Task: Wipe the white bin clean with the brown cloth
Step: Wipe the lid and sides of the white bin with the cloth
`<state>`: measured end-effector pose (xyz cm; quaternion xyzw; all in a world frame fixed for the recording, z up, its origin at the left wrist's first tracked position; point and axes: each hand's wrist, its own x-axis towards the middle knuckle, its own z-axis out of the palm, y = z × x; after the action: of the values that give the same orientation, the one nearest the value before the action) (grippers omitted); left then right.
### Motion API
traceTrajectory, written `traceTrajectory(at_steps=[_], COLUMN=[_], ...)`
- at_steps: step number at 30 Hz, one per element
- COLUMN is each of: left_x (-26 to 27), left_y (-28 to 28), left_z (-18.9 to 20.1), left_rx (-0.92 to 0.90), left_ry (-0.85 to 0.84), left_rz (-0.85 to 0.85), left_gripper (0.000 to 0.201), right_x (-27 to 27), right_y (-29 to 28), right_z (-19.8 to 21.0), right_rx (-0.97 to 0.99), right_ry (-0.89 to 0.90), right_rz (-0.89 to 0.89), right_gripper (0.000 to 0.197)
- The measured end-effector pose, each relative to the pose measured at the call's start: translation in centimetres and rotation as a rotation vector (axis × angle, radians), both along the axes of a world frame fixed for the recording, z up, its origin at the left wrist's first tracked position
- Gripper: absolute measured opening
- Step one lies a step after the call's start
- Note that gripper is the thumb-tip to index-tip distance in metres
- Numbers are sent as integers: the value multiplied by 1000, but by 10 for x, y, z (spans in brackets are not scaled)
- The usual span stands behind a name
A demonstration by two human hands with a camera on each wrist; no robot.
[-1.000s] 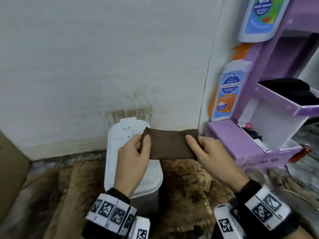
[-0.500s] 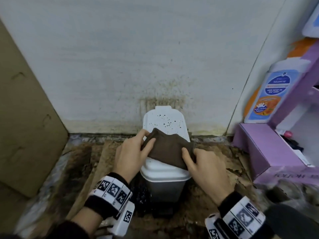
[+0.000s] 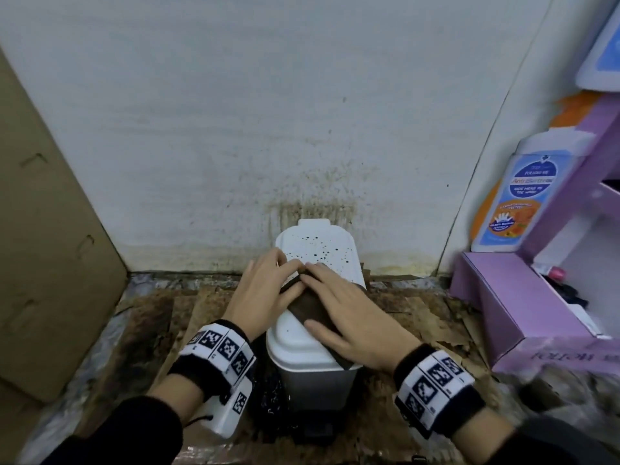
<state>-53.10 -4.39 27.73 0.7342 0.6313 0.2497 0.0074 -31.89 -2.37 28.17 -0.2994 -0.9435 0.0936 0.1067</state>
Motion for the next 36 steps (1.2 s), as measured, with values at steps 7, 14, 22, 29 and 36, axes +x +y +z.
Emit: traceTrajectory(at_steps=[7,14,22,29,36], left_x=[-8,5,6,4,6], left_y=[-28,-44,-44,-43,-45], left_z=[-23,-52,-56,-57,-56], left_rx=[-92,-233,-217,-256,-240], left_ry=[-308,-353,-343,-437,-387], left_rz=[23,2,36,6,7], left_gripper=[57,117,139,137,137], right_x=[-1,-11,-16,-21,-10], right_y=[-24,-20,58,100,68], right_z=[-31,-27,-15,-14,-6], right_rx=[90,54,-151,-200,-166], right_ry=[1,12,-82,-113,-120], right_rz=[-283,-383,-322,-290,-283], right_gripper=[65,66,67,68,66])
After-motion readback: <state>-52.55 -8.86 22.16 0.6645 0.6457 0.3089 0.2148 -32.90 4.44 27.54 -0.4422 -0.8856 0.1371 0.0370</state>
